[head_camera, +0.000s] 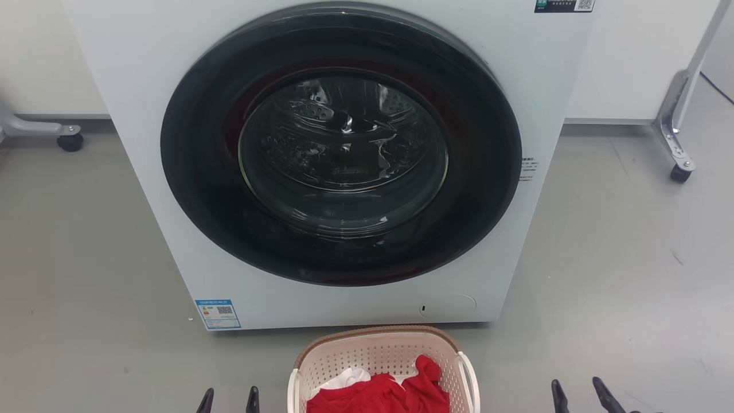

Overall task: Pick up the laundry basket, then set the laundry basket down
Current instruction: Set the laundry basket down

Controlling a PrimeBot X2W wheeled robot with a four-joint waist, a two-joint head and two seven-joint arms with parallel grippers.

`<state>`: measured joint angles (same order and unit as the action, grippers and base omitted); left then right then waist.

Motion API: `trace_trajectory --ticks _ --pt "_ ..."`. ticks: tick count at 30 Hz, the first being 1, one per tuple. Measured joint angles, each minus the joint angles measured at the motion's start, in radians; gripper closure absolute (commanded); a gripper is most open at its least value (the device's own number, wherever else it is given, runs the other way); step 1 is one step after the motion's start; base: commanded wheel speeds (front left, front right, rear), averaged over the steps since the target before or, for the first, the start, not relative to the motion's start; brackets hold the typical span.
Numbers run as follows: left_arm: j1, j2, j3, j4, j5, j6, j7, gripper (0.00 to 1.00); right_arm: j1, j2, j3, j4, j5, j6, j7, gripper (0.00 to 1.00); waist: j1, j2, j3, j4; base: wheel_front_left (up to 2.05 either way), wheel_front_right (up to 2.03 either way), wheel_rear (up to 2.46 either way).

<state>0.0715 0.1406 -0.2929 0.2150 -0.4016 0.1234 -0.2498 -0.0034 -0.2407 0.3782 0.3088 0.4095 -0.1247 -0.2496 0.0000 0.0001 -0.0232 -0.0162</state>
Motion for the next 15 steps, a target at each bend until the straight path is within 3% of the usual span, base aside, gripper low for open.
trace_trajectory --ticks 15 --pt "0.032 -0.025 0.051 -0.038 0.053 0.000 0.000 0.00 0.055 0.040 -0.088 -0.075 -0.091 0.000 0.000 0.00 0.0000 -0.0001 0.006 -0.002 0.00 0.00 0.00"
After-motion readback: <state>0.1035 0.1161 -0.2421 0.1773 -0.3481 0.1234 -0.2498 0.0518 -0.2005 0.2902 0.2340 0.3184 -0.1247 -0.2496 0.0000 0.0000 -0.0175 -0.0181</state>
